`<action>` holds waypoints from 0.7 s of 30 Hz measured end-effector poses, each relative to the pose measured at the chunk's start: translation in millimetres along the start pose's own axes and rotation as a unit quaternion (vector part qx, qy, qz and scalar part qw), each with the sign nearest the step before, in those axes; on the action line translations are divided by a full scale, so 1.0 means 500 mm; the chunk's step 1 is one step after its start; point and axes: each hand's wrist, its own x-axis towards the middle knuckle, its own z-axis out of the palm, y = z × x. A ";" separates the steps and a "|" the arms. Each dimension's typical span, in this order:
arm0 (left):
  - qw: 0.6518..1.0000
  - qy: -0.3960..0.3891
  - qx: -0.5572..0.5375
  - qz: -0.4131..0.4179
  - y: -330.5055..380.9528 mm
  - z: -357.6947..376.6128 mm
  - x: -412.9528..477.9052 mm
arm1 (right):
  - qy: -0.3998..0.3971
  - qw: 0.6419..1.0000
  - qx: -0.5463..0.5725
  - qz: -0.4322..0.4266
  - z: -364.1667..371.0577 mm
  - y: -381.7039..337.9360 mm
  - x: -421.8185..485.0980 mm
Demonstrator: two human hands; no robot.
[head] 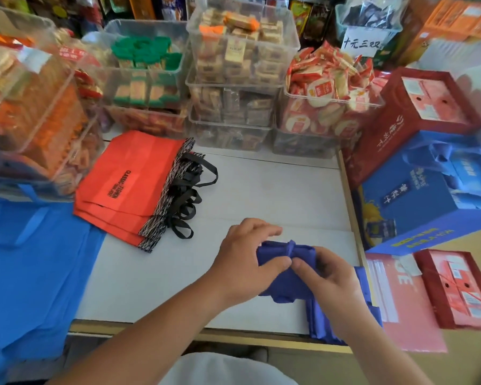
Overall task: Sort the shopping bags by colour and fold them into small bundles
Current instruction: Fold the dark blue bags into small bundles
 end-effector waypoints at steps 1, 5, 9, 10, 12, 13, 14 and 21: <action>0.998 -0.029 -0.045 -0.014 -0.002 -0.001 0.004 | -0.005 0.999 0.037 0.019 -0.008 -0.002 0.000; 0.982 -0.049 -0.163 -0.080 0.006 0.017 0.021 | -0.005 0.995 0.086 0.042 -0.047 0.001 0.002; 0.964 -0.095 -0.231 -0.093 0.027 0.073 0.049 | 0.014 0.991 0.120 0.062 -0.098 0.016 0.019; 0.963 -0.089 -0.234 -0.095 0.034 0.093 0.058 | 0.010 0.990 0.125 0.067 -0.114 0.021 0.025; 0.964 -0.064 -0.236 -0.108 0.050 0.137 0.077 | -0.013 0.992 0.111 0.055 -0.153 0.035 0.041; 0.964 -0.055 -0.234 -0.116 0.057 0.162 0.085 | -0.033 0.993 0.104 0.049 -0.176 0.045 0.049; 0.963 -0.049 -0.233 -0.128 0.066 0.187 0.094 | -0.053 0.992 0.103 0.047 -0.200 0.058 0.058; 0.951 -0.019 -0.255 -0.172 0.105 0.345 0.151 | -0.103 0.983 0.118 0.093 -0.335 0.135 0.118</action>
